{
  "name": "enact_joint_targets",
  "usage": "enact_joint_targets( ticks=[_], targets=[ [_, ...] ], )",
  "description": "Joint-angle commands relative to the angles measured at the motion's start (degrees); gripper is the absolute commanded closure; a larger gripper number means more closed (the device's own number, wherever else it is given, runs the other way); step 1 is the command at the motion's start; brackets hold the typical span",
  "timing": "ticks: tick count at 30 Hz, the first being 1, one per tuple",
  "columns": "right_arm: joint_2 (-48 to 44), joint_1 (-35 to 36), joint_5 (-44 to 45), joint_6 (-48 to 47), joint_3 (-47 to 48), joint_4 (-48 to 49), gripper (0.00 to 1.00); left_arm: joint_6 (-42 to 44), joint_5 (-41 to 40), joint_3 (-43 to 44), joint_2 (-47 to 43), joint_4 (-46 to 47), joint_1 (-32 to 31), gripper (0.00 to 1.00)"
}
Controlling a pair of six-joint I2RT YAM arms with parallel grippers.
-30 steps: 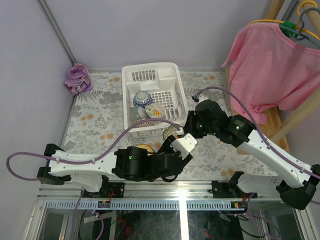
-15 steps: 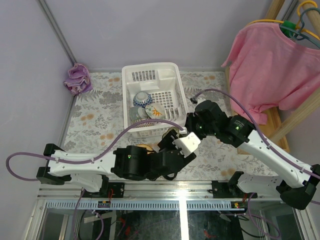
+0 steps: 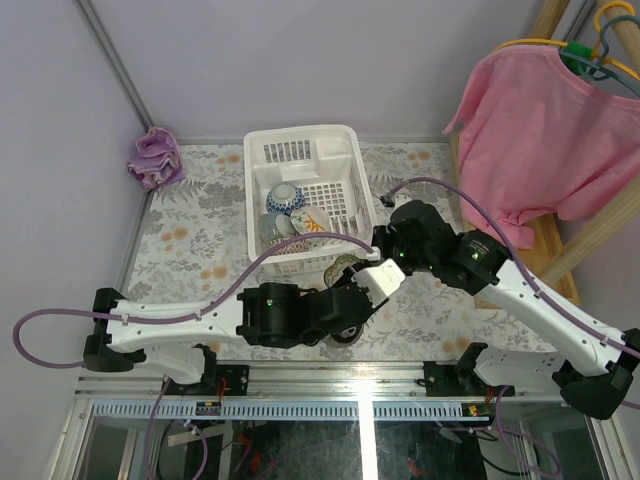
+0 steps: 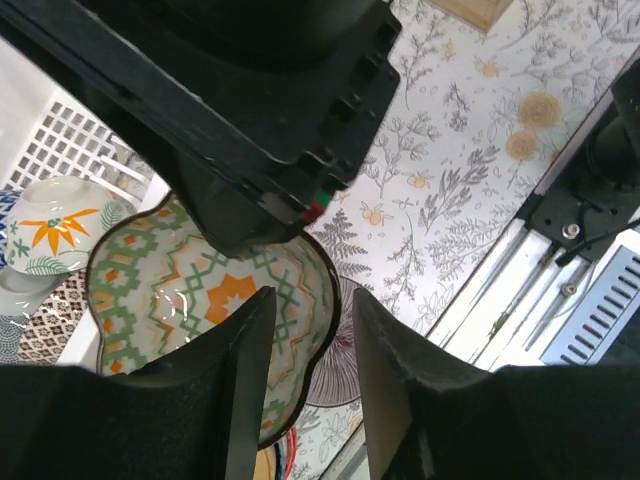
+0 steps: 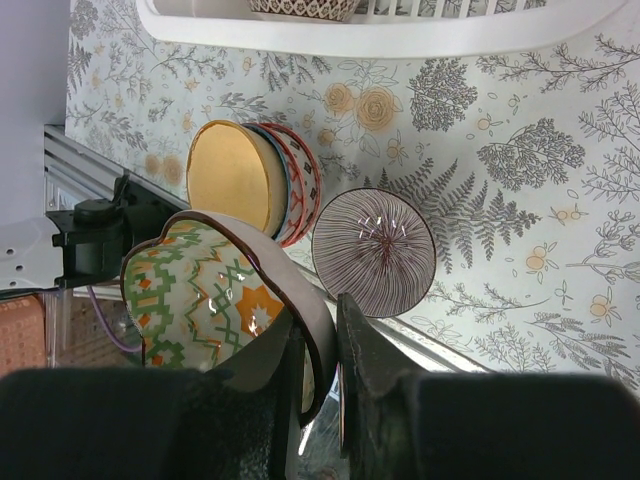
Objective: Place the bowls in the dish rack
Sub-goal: Turn the bowl upside down on the dish rack.
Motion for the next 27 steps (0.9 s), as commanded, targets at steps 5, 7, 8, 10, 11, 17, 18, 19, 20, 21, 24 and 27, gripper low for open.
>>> enact_joint_targets(
  ticks=[5, 7, 8, 10, 11, 17, 18, 19, 20, 21, 24, 27],
  targets=[
    [-0.1, 0.5, -1.3, -0.9, 4.0, 0.1, 1.0, -1.4, 3.2, -2.5, 0.6, 3.1, 0.3, 1.0],
    [0.1, 0.4, -1.2, -0.9, 4.2, 0.2, 1.0, -1.5, 2.4, -2.6, 0.6, 3.5, 0.4, 1.0],
    [0.2, 0.4, -1.0, -0.9, 4.4, 0.1, 1.0, -1.3, 2.2, -2.5, 0.6, 3.8, 0.5, 1.0],
    [0.4, 0.3, -0.4, -0.8, 4.7, 0.1, 0.96, -1.1, 2.2, -2.7, -0.2, 5.2, 1.1, 1.0],
    [0.4, 0.4, 0.0, -0.7, 5.0, -0.1, 0.9, -0.9, 2.6, -2.9, -0.6, 5.9, 1.7, 1.0],
    [-1.0, -0.2, 4.2, -1.0, 7.4, -2.8, 0.35, -0.4, 6.5, -4.0, -3.5, 8.8, 7.1, 1.0],
    [-1.4, -0.7, 5.0, -1.1, 7.7, -3.6, 0.27, -0.2, 7.1, -4.1, -3.8, 9.0, 7.9, 1.0],
    [-2.0, -1.2, 5.6, -1.1, 7.9, -4.5, 0.21, -0.2, 7.5, -4.3, -4.2, 9.2, 8.7, 1.0],
    [-2.6, -1.9, 6.1, -1.1, 8.0, -5.0, 0.11, -0.2, 8.6, -4.6, -4.3, 9.6, 10.1, 1.0],
    [-3.4, -2.7, 6.5, -1.2, 8.1, -5.8, 0.04, -0.2, 9.5, -4.9, -4.6, 9.9, 11.3, 1.0],
    [-6.0, -5.3, 8.0, -1.3, 8.2, -7.6, 0.01, -0.6, 14.5, -5.5, -4.9, 11.8, 16.4, 1.0],
    [-7.9, -7.4, 9.8, -1.7, 9.5, -9.9, 0.01, -1.3, 22.9, -4.4, -4.0, 15.5, 23.8, 1.0]
  ],
)
